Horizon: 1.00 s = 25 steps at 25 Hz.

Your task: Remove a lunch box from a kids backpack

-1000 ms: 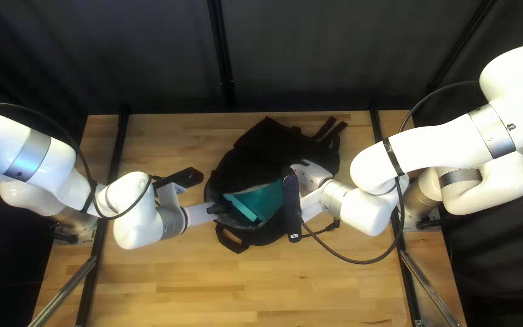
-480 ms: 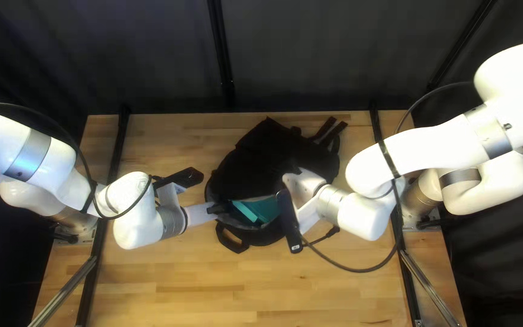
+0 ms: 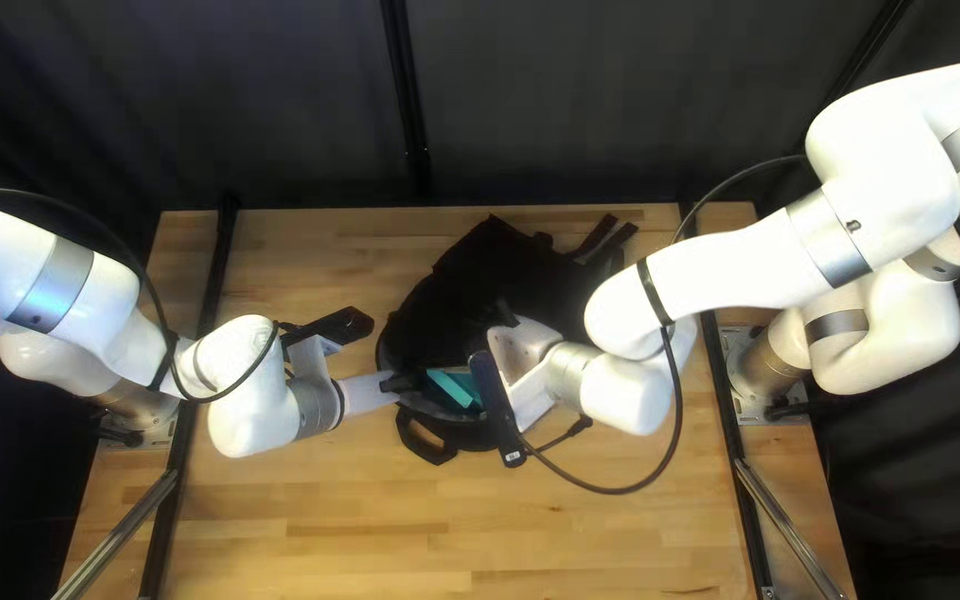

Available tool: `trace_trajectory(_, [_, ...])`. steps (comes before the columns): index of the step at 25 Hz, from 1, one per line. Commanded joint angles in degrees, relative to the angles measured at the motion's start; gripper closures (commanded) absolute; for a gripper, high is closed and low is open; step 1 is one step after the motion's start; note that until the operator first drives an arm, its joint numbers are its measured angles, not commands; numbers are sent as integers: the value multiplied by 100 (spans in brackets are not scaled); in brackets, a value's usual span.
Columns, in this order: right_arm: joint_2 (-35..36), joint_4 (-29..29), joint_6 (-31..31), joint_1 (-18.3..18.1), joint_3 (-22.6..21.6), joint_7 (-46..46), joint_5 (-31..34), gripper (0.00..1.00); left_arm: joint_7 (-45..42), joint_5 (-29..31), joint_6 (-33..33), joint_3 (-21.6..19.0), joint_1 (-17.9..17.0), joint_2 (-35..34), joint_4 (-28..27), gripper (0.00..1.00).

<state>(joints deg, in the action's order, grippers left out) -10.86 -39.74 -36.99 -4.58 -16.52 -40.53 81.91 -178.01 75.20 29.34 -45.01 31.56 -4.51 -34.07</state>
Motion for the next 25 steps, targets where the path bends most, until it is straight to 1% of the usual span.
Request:
trace_trajectory(1, [-196, 14, 239, -145, 225, 205, 53, 0, 0, 0, 0, 0, 0, 0, 0, 0])
trace_trajectory(7, [-214, -67, 599, -462, 617, 281, 351, 0, 0, 0, 0, 0, 0, 0, 0, 0])
trace_trajectory(11, [-121, -133, 834, -677, 858, 96, 675, 0, 0, 0, 0, 0, 0, 0, 0, 0])
trace_trajectory(13, [-103, -145, 889, -743, 935, 55, 737, 0, 0, 0, 0, 0, 0, 0, 0, 0])
trace_trajectory(18, [-297, -42, 813, -772, 992, 246, 477, 0, 0, 0, 0, 0, 0, 0, 0, 0])
trace_trajectory(21, [-429, 140, 782, -805, 1033, 227, 420, 0, 0, 0, 0, 0, 0, 0, 0, 0])
trace_trajectory(25, [-649, 378, 785, -840, 1135, 398, 170, 0, 0, 0, 0, 0, 0, 0, 0, 0])
